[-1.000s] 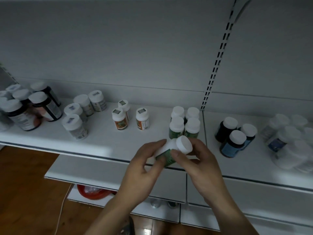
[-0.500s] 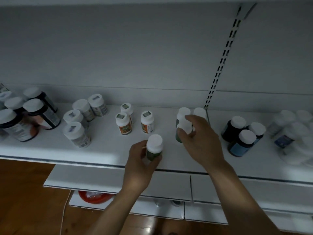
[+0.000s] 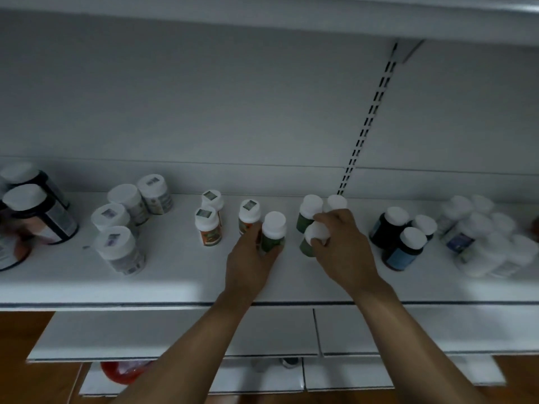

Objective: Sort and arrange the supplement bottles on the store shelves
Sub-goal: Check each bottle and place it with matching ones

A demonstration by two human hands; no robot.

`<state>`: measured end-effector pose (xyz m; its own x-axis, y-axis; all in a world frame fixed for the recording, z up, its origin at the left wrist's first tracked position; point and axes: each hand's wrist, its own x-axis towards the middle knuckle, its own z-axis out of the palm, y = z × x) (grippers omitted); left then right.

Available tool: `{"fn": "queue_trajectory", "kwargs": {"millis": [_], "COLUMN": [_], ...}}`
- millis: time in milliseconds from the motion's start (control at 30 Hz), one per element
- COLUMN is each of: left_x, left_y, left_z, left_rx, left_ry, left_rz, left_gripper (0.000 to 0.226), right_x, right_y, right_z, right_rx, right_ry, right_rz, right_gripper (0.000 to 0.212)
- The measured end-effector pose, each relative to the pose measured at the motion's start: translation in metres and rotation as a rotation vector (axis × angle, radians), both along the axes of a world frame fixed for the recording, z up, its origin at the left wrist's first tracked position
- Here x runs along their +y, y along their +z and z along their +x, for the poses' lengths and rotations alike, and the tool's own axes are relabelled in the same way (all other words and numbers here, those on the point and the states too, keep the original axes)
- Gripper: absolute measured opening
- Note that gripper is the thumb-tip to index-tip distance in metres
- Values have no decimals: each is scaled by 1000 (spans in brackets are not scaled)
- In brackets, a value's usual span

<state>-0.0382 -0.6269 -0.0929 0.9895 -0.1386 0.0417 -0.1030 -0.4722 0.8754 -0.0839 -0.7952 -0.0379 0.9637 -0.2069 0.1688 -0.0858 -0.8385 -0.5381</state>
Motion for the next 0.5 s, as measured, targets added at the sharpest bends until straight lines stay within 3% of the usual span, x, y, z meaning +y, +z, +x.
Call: {"fn": "queue_trajectory", "kwargs": {"millis": [233, 333, 400, 500], "left_x": [10, 22, 25, 16], "left_y": [-3, 1, 5, 16], "left_z": [-11, -37, -56, -77], "left_rx": [36, 13, 36, 82], "left_ry": [26, 55, 7, -156], "left_rz": [-71, -88, -108, -146], "left_gripper": [59, 44, 40, 56], "right_x": [-3, -3, 1, 9], "right_y": [-2, 3, 2, 2], "right_z": [-16, -26, -36, -50], "right_rx": [-25, -42, -35, -50], "right_ry": [-50, -72, -49, 31], "right_rz": [96, 197, 258, 361], "right_gripper": [42, 40, 37, 37]}}
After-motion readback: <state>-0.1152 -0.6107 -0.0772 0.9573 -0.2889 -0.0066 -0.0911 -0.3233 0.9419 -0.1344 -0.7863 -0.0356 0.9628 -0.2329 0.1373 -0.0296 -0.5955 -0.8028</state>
